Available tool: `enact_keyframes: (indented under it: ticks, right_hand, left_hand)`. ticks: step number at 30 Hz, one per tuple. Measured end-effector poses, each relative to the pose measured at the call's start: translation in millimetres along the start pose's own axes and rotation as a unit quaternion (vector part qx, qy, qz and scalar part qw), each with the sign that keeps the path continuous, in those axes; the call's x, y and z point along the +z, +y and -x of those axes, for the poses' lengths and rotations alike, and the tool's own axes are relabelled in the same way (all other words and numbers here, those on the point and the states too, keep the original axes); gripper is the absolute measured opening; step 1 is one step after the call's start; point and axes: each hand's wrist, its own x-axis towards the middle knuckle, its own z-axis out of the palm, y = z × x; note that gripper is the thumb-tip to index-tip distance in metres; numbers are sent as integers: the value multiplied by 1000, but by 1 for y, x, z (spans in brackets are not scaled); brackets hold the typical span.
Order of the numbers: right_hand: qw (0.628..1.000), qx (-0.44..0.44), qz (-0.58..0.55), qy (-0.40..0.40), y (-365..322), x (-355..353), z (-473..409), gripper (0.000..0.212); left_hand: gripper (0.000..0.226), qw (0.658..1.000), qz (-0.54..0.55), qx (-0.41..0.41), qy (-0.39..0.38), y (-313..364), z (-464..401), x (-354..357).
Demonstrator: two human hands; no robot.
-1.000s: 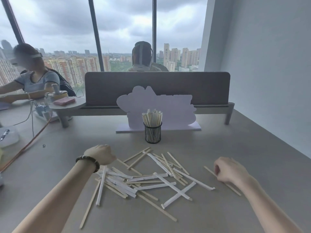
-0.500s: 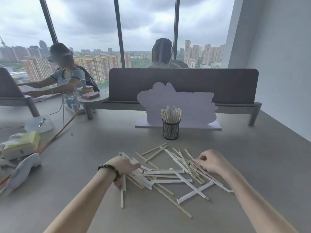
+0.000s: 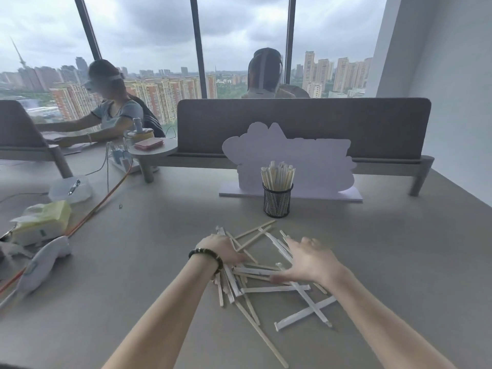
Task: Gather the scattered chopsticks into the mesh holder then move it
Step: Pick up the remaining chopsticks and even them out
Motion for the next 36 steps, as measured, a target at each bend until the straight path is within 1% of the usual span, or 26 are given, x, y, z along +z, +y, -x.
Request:
enact_keyframes:
  ticks: [2, 4, 6, 7, 8, 9, 10, 13, 15, 17, 19, 23, 27, 30, 34, 36]
  right_hand:
    - [1000, -18, -3, -1, -3, 4, -2, 101]
    - [999, -23, -24, 2, -1, 5, -5, 86]
    - [999, -23, -44, 13, 3, 6, -7, 68]
    - [998, -21, -55, 19, 5, 6, -8, 60]
    - [997, -18, -64, 23, 6, 6, -9, 57]
    - [997, -16, -72, 25, 7, 5, -9, 59]
    - [997, -14, -75, 25, 8, 4, -10, 64]
    - [996, -6, -93, 9, 7, -3, -12, 71]
    - [994, 1, -107, -6, 7, -6, -12, 66]
    - [994, 6, -106, -8, 7, -8, -13, 52]
    - [995, 9, -102, -3, 5, -9, -12, 44]
    - [994, 3, -106, -5, 3, -11, -13, 46]
    - [994, 10, -110, -18, 2, -13, -16, 45]
    - [993, 18, -117, -23, 2, -12, -18, 40]
    - [993, 20, -120, -9, 3, -10, -20, 36]
    - [993, 17, -120, -10, 3, -10, -20, 37]
  left_hand:
    - [44, 999, 40, -9, -8, 0, 0, -1]
    - [28, 999, 54, -1, 0, 1, 1, -2]
    - [20, 998, 55, 4, 12, 2, 4, -4]
    - [26, 998, 55, 2, 19, 1, 2, -4]
    - [40, 998, 53, 1, 26, 0, -1, -3]
    - [49, 998, 44, 5, 35, -1, -3, -2]
    - [49, 998, 38, 11, 43, -2, -4, -1]
    - [35, 997, 23, 30, 69, -4, -9, 1]
    - [31, 996, 18, 31, 79, -5, -11, 3]
    - [34, 996, 16, 27, 85, -6, -14, 5]
    - [39, 995, 19, 21, 94, -6, -16, 6]
    - [37, 993, 25, 1, 118, -7, -20, 9]
    - [34, 992, 35, -4, 124, -9, -21, 11]
    - [33, 991, 35, 8, 129, -8, -23, 11]
    - [44, 992, 8, 35, 123, -4, -23, 10]
    - [37, 993, -4, 46, 108, -3, -23, 10]
